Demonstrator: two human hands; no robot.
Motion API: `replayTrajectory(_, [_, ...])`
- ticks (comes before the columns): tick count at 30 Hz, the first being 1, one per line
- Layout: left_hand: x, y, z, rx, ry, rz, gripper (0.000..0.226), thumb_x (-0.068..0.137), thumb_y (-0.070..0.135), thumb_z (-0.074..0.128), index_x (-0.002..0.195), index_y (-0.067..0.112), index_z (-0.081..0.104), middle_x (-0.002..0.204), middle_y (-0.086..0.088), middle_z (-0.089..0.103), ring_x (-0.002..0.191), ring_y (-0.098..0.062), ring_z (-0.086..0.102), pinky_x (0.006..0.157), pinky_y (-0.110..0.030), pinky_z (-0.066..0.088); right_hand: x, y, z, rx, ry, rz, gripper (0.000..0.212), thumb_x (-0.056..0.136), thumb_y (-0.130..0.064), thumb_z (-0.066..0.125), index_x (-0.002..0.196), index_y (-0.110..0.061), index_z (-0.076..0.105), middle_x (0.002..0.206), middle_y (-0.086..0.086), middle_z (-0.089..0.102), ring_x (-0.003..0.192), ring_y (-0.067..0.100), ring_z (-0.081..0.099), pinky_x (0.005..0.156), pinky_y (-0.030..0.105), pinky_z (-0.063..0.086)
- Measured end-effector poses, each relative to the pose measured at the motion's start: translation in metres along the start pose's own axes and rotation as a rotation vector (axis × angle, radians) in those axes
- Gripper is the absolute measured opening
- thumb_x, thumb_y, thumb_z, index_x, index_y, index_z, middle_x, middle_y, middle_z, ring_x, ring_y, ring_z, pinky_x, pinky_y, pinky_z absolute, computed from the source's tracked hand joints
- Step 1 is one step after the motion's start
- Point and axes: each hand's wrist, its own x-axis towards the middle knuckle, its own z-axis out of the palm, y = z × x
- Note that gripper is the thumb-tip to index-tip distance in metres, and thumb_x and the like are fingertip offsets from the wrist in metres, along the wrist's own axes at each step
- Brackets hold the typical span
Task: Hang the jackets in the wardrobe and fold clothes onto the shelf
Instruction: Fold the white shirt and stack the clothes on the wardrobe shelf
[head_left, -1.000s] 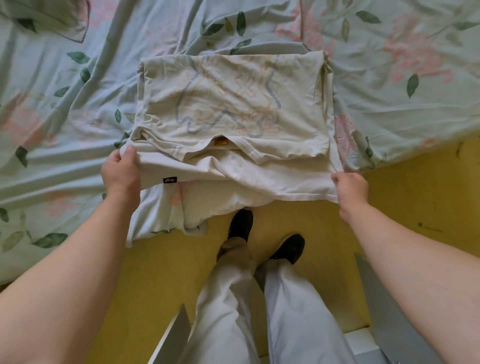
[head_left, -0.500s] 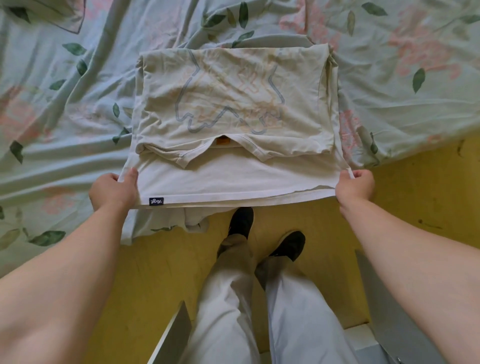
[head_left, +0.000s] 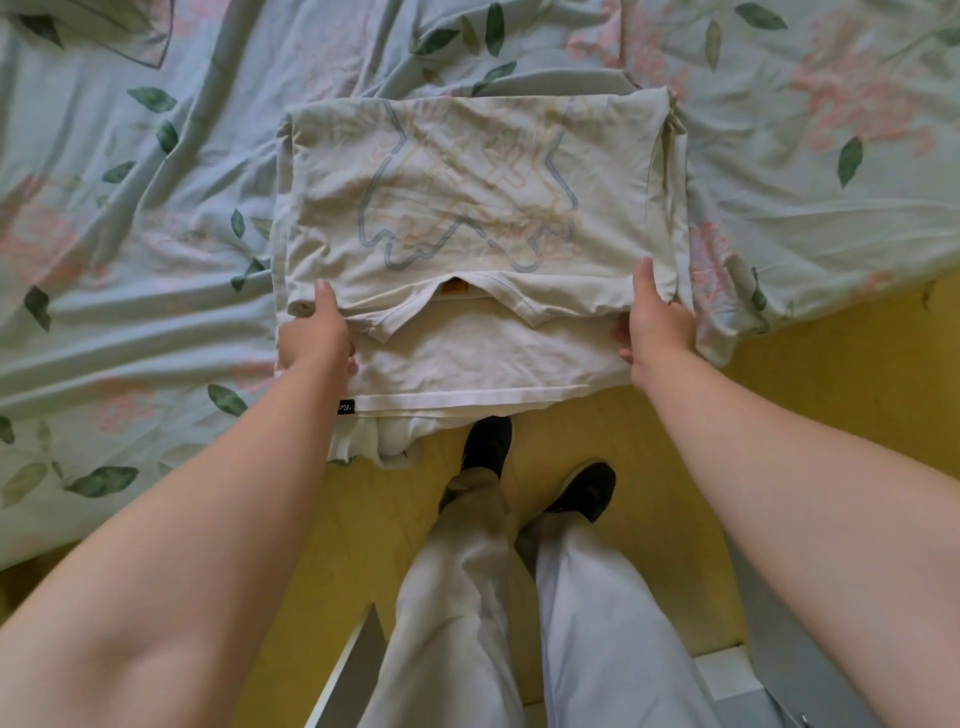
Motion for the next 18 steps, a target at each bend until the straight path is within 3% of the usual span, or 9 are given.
replayTrajectory(3, [0.004,0.012,0.008,-0.119,-0.091,-0.119,0.057,0.080,0.061,0.073,0.106,0.012,0.058,0.089,-0.002,0.067,0.073,-0.021,0.067,0.064,-0.034,0.057,0.007,-0.007,0.010,0.187,-0.058,0.206,0.044,0.082,-0.048,0.075,0.114,-0.023,0.060,0.109,-0.002,0.066,0.094,0.021,0.067,0.070,0.033,0.056])
replayTrajectory(5, [0.004,0.014,0.010,-0.065,-0.168,-0.122,0.037,0.084,0.039,0.079,0.104,0.013,0.064,0.091,-0.003,0.071,0.075,-0.019,0.069,0.057,-0.030,0.053,0.013,-0.004,0.014,0.284,-0.058,0.260,0.028,0.085,-0.034,0.074,0.109,-0.023,0.063,0.109,0.001,0.069,0.091,0.021,0.070,0.063,0.031,0.056])
replayTrajectory(7, [0.004,0.011,0.009,-0.083,-0.193,-0.137,0.024,0.084,0.021,0.081,0.098,0.012,0.063,0.098,-0.007,0.072,0.085,-0.020,0.072,0.057,-0.030,0.056,0.012,-0.003,0.011,0.416,-0.042,0.262,0.010,0.092,-0.027,0.068,0.097,-0.022,0.062,0.108,0.006,0.068,0.091,0.024,0.070,0.068,0.037,0.062])
replayTrajectory(9, [0.004,0.004,0.007,-0.192,-0.221,-0.143,0.028,0.086,0.012,0.079,0.109,0.008,0.062,0.106,-0.011,0.071,0.093,-0.023,0.073,0.059,-0.032,0.061,0.008,0.000,0.005,0.551,-0.005,0.246,0.009,0.098,-0.022,0.063,0.091,-0.018,0.058,0.107,0.010,0.067,0.093,0.028,0.069,0.074,0.046,0.063])
replayTrajectory(11, [-0.003,-0.005,0.004,-0.250,-0.293,-0.125,0.029,0.093,0.011,0.071,0.120,0.005,0.059,0.112,-0.012,0.070,0.096,-0.024,0.072,0.061,-0.033,0.062,0.005,0.005,-0.003,0.546,0.051,0.231,0.007,0.100,-0.023,0.059,0.099,-0.018,0.054,0.105,0.008,0.065,0.093,0.027,0.068,0.079,0.047,0.063])
replayTrajectory(15, [-0.013,-0.029,0.001,-0.204,-0.355,-0.139,0.011,0.099,0.015,0.064,0.104,0.009,0.057,0.113,-0.012,0.067,0.099,-0.023,0.070,0.062,-0.029,0.060,0.006,0.015,-0.014,0.407,0.075,0.176,0.029,0.100,-0.019,0.058,0.128,-0.020,0.053,0.108,0.005,0.065,0.095,0.025,0.069,0.079,0.044,0.063])
replayTrajectory(18, [-0.012,-0.041,0.000,-0.219,-0.370,-0.156,0.033,0.095,0.010,0.069,0.123,0.001,0.056,0.118,-0.016,0.067,0.101,-0.025,0.071,0.066,-0.030,0.062,0.013,0.017,-0.019,0.382,0.038,0.163,0.034,0.099,-0.021,0.061,0.132,-0.024,0.054,0.118,0.008,0.066,0.098,0.029,0.069,0.070,0.041,0.063])
